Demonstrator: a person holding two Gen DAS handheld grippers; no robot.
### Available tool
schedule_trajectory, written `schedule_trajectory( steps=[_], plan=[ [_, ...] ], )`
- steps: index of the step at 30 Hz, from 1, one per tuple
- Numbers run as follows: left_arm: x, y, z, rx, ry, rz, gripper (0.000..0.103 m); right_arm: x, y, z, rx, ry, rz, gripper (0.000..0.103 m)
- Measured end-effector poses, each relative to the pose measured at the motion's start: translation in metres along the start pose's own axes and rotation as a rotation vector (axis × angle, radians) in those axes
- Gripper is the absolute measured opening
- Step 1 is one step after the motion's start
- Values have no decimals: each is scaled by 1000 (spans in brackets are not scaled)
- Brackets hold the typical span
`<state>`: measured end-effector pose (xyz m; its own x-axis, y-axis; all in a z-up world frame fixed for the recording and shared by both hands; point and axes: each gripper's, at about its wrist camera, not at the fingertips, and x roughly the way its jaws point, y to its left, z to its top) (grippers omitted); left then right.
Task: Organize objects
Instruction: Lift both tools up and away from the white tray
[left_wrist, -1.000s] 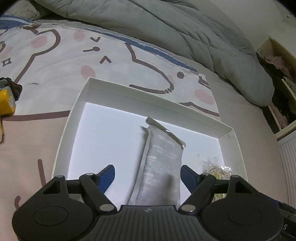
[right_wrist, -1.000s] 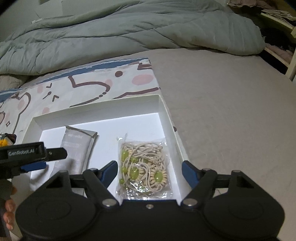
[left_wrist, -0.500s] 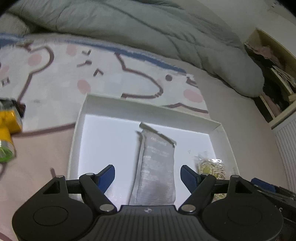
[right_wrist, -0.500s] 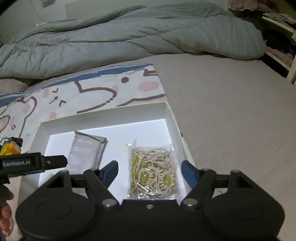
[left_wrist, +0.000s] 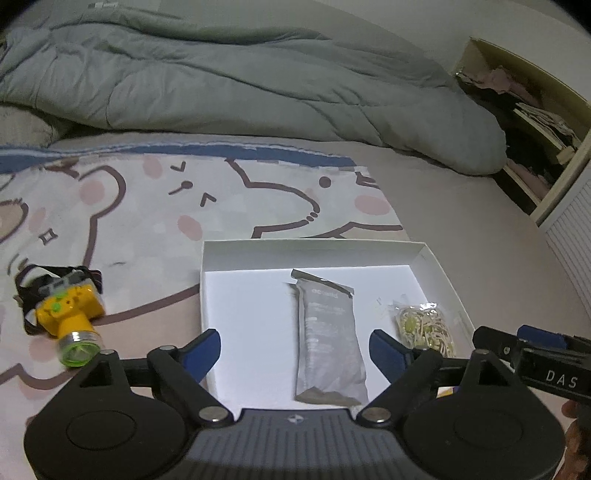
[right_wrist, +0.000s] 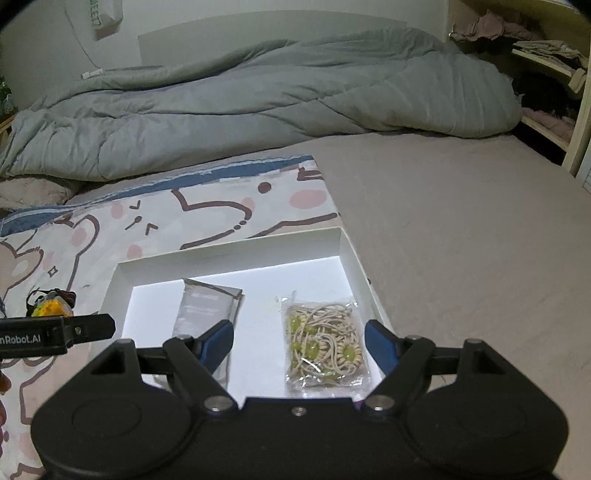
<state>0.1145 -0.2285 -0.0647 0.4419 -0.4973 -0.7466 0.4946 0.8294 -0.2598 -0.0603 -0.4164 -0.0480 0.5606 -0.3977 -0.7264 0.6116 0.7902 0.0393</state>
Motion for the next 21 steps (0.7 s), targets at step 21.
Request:
schedule_trajectory(
  steps=[21],
  plan=[
    [-43, 14, -29, 104, 12, 61, 103, -40, 7, -26, -70, -18, -50, 98]
  ],
)
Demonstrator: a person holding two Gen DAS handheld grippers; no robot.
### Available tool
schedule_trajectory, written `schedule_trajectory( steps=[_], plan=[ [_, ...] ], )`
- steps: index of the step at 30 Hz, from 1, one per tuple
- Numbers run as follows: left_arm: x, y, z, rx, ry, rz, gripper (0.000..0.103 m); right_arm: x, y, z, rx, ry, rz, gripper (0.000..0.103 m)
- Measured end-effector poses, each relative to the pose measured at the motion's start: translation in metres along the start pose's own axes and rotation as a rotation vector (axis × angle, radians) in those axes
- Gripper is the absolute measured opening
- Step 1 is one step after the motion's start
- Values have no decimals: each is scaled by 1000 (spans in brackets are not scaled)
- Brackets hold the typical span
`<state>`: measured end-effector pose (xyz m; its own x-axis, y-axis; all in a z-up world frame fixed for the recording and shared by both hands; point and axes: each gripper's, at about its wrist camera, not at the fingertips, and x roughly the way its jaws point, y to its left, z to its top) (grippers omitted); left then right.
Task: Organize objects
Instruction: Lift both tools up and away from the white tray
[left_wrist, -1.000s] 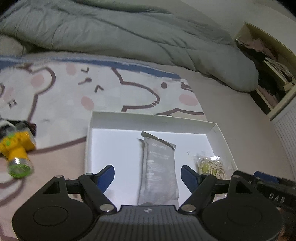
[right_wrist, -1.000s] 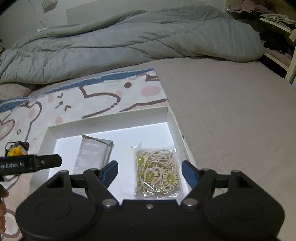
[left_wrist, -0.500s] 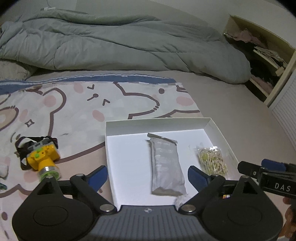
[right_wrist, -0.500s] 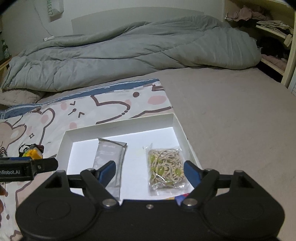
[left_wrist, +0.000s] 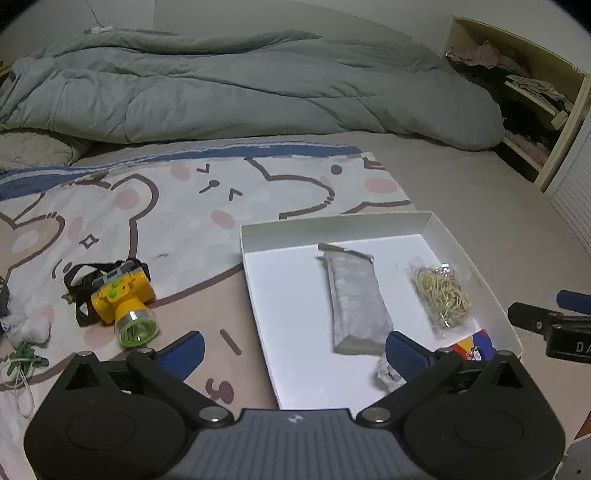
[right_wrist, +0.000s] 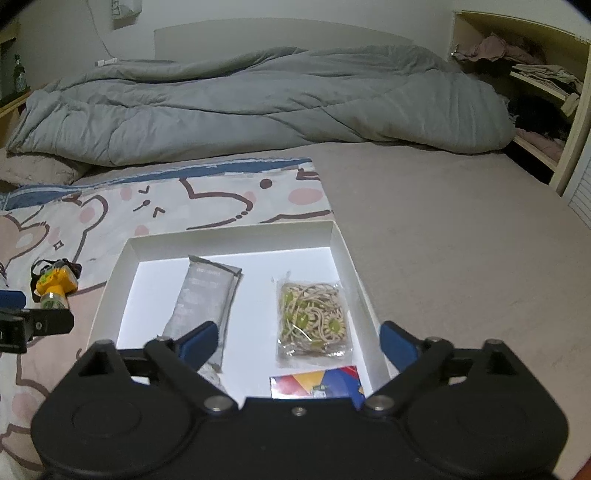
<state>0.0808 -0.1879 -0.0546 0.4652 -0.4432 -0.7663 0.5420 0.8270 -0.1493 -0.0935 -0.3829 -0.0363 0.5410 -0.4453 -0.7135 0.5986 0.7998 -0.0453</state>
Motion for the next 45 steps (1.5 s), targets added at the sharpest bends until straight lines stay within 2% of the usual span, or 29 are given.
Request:
schedule_trajectory(
  steps=[5, 24, 45],
  plan=[
    [1, 1, -5, 10, -9, 0, 103, -1, 0, -6, 9, 2, 16, 103],
    [-8, 33, -5, -2, -38, 44, 103, 2, 15, -3, 15, 1, 47, 103],
    [-43, 138, -4, -109, -63, 162, 103, 20, 117, 29, -91, 9, 170, 103]
  ],
)
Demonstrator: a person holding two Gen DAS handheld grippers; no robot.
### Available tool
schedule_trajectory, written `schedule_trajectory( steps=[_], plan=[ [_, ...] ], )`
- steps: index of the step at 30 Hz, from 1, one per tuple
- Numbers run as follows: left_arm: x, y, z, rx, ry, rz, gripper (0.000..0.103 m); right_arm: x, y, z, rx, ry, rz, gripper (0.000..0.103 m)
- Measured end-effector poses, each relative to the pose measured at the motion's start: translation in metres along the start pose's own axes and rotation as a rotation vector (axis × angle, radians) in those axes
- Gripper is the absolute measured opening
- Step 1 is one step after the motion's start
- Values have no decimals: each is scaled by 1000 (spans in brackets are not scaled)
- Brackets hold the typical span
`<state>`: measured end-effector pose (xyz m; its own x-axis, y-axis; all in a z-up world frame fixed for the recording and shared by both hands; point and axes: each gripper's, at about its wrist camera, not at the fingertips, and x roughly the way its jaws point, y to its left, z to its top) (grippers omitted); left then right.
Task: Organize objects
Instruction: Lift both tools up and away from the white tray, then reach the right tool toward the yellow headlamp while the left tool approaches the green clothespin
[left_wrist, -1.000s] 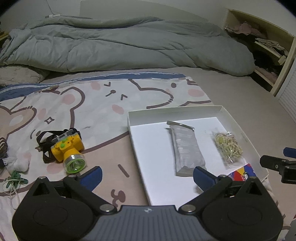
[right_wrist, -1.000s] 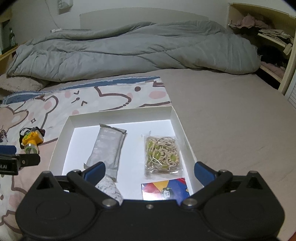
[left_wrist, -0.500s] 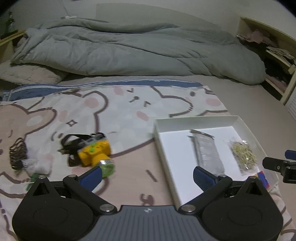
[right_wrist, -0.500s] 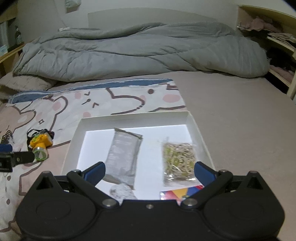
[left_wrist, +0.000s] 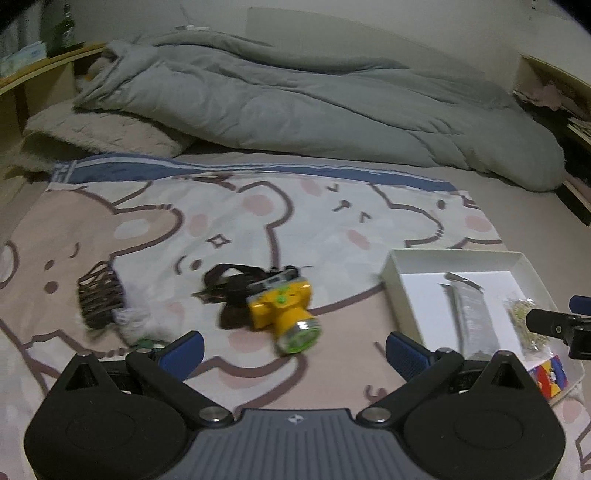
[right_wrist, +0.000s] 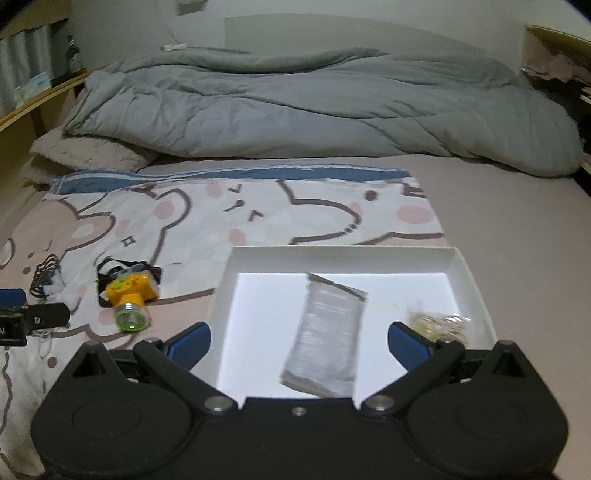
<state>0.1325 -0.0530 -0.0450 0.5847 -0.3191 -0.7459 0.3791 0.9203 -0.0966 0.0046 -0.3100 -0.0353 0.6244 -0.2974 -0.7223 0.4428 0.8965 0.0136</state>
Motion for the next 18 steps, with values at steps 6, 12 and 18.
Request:
schedule_trajectory(
  steps=[6, 12, 18],
  plan=[
    [-5, 27, 2, -26, -7, 32, 103, 7, 32, 9, -35, -5, 42, 103],
    [-11, 50, 7, -53, -13, 60, 103, 12, 60, 16, -58, -21, 111, 103],
    [-19, 72, 20, -47, -28, 74, 103, 18, 81, 24, -80, -54, 159, 103]
  ],
)
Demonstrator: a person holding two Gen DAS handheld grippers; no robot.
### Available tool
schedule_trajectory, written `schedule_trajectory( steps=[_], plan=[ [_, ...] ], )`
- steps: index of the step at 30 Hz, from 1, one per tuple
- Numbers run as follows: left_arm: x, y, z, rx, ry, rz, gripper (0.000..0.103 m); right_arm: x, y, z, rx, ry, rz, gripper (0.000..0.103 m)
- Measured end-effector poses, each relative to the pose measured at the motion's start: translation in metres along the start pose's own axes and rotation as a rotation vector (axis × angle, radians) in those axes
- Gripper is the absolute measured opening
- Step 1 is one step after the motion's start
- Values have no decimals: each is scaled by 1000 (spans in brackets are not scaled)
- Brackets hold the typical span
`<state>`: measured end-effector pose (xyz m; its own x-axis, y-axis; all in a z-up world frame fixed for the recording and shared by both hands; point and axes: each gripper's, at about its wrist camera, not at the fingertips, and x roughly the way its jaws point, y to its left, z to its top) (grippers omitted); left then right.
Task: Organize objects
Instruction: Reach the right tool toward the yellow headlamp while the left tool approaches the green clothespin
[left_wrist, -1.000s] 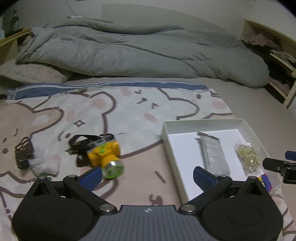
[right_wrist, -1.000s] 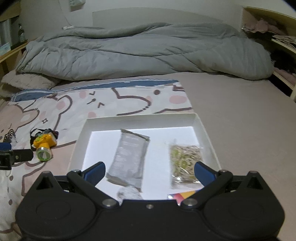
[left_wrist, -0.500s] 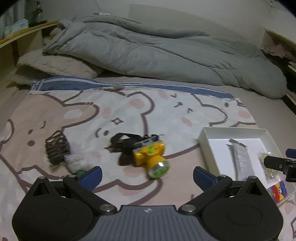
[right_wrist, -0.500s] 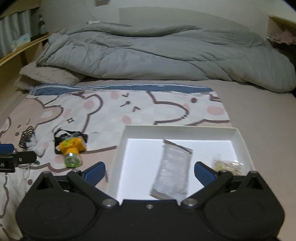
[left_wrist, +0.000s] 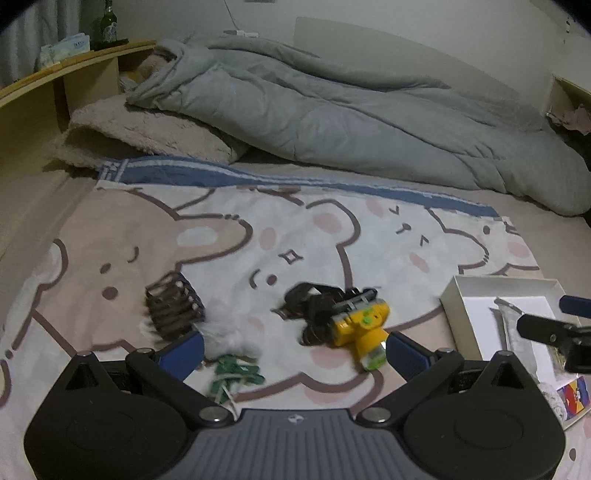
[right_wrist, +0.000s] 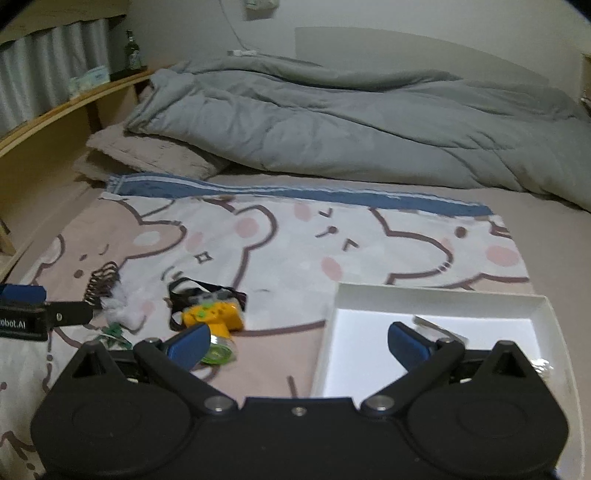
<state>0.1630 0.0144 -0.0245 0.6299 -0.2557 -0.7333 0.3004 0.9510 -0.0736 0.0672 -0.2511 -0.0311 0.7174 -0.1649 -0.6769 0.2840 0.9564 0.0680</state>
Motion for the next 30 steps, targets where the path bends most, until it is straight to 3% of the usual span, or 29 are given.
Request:
schedule_trajectory(
  steps=[7, 14, 23, 26, 30],
  plan=[
    [-6, 24, 18, 38, -39, 66, 103, 13, 13, 6, -36, -22, 10, 103],
    [6, 52, 17, -1, -65, 113, 103, 19, 23, 10, -26, -77, 19, 103],
    [40, 68, -3, 75, -28, 42, 103, 43, 32, 9, -44, -94, 84, 103],
    [50, 70, -11, 88, 1, 30, 101, 56, 36, 6, -58, -95, 43, 103],
    [65, 73, -20, 85, 62, 11, 85, 74, 39, 0, -90, -67, 33, 103]
  ],
)
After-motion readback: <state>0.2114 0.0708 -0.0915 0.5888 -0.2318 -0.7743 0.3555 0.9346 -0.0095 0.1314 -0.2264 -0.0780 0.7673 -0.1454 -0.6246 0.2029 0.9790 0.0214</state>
